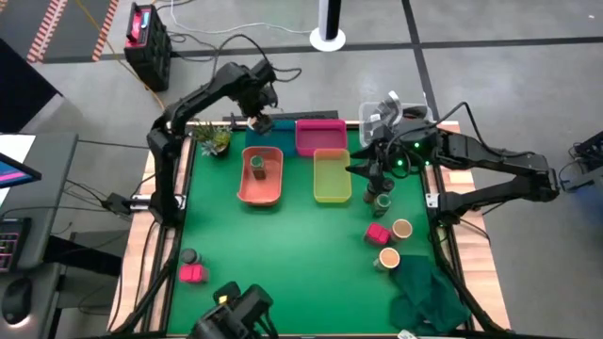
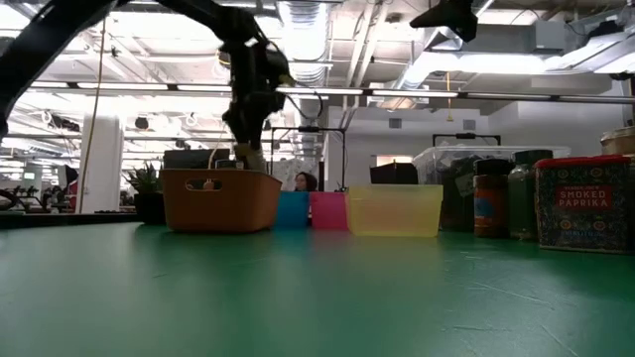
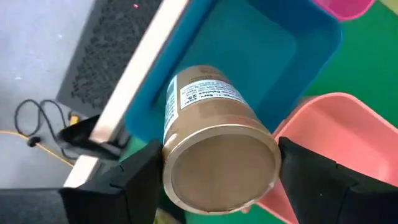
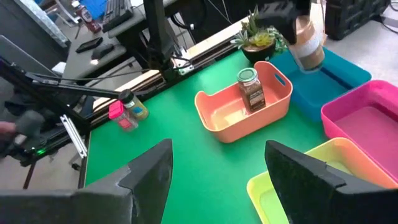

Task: Sort spices by type
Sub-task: Put the left brown seasoning bottle into the blue bin, then put the bottom left black seasoning bottle into the red bin

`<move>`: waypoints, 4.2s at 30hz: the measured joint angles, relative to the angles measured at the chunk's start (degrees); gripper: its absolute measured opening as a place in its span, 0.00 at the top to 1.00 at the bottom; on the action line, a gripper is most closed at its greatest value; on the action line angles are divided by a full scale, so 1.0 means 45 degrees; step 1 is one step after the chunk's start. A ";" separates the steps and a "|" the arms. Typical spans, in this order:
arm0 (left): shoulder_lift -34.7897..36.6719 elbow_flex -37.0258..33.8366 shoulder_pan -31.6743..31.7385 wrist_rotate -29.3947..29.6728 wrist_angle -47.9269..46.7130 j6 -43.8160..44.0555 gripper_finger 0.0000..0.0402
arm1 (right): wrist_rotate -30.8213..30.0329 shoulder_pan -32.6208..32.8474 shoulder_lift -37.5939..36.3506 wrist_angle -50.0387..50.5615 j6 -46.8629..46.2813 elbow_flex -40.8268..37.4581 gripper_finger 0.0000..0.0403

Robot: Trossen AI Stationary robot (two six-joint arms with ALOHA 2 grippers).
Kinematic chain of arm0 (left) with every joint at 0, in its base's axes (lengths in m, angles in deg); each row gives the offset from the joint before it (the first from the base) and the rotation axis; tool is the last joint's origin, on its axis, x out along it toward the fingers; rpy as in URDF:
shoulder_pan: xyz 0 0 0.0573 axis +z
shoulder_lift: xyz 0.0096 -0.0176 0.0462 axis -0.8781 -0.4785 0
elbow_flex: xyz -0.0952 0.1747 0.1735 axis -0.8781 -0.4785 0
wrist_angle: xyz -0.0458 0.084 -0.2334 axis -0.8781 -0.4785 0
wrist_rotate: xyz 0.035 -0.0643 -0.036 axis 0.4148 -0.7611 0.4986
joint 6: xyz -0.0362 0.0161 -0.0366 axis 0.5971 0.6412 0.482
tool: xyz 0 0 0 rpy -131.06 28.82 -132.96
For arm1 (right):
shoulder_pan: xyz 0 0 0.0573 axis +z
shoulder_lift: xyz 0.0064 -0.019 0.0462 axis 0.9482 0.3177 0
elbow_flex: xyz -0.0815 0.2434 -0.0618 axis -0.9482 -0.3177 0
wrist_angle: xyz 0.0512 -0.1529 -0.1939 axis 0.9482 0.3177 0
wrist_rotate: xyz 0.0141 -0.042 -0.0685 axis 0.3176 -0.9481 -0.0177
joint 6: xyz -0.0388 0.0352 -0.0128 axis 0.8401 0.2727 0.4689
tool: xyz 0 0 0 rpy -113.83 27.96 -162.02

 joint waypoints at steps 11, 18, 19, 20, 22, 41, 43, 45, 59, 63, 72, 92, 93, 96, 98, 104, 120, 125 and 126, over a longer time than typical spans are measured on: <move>-0.1224 0.0000 -0.0030 0.0545 -0.1829 0.0123 0.30 | -0.0131 0.0000 0.0000 0.0014 -0.0291 0.0000 0.30; -0.1170 0.0005 -0.0025 0.0772 -0.1252 0.0167 0.14 | -0.0131 0.0000 0.0000 0.0014 -0.0296 0.0000 0.30; -0.1170 0.0005 -0.0025 0.0772 -0.1237 0.0113 0.14 | -0.0131 0.0000 0.0000 0.0014 -0.0295 0.0000 0.30; -0.1175 0.0063 -0.0025 0.0762 -0.1232 0.0041 0.13 | -0.0131 0.0000 0.0002 0.0014 -0.0294 0.0000 0.30; -0.1180 0.0418 -0.0030 0.0708 -0.1264 -0.0026 0.13 | -0.0131 0.0000 0.0001 0.0014 -0.0295 0.0000 0.30; 0.3717 0.1390 -0.4207 -0.1487 -0.3014 0.0880 0.13 | -0.0126 -0.0015 0.0005 0.0087 0.0267 0.0005 0.30; 0.4472 0.0347 -0.5302 -0.1569 -0.3092 0.1763 0.13 | -0.0126 -0.0015 0.0005 0.0078 0.0394 0.0005 0.30; 0.5275 -0.0756 -0.6500 -0.1560 -0.3049 0.2453 0.13 | -0.0126 -0.0015 0.0005 0.0078 0.0631 0.0005 0.30; 0.8186 -0.7743 -1.3404 -0.2283 -0.3088 0.7869 0.13 | -0.0048 -0.0005 0.0005 0.0070 0.1389 0.0007 0.30; 0.8184 -0.8534 -1.4550 -0.2227 -0.3051 0.7888 0.13 | -0.0034 -0.0005 0.0005 0.0078 0.1395 0.0010 0.30; 0.8180 -0.9646 -1.6743 -0.2201 -0.2602 0.8511 0.13 | -0.0039 -0.0010 0.0005 0.0155 0.1428 0.0010 0.30; 0.9625 -1.2671 -1.8695 -0.1699 -0.0383 1.1089 0.13 | -0.0117 -0.0015 0.0005 0.0160 0.1375 0.0010 0.30; 0.9825 -1.2841 -1.8695 -0.1723 -0.0259 1.1234 0.13 | -0.0117 -0.0015 0.0005 0.0156 0.1361 0.0010 0.30; 1.0352 -1.3254 -1.8700 -0.1759 -0.0079 1.1490 0.13 | -0.0138 -0.0015 0.0005 0.0157 0.1286 0.0010 0.30; 1.0549 -1.3351 -1.8695 -0.1759 -0.0007 1.1419 0.13 | -0.0258 -0.0015 0.0005 0.0165 0.1282 0.0010 0.30; 1.0674 -1.3352 -1.8695 -0.1715 0.0145 1.0246 0.13 | -0.0386 -0.0019 0.0005 0.0165 0.1248 0.0010 0.30; 1.0657 -1.3523 -1.8981 -0.2354 0.0860 0.8860 0.14 | -0.0677 -0.0029 0.0005 0.0156 0.1248 0.0010 0.30; 1.0652 -1.4027 -1.9036 -0.2604 0.0838 0.9131 0.18 | -0.0709 -0.0029 0.0005 0.0155 0.1251 0.0010 0.30; 1.0652 -1.4091 -1.9035 -0.2584 0.0894 0.9160 0.19 | -0.0709 -0.0025 0.0005 0.0150 0.1252 0.0010 0.30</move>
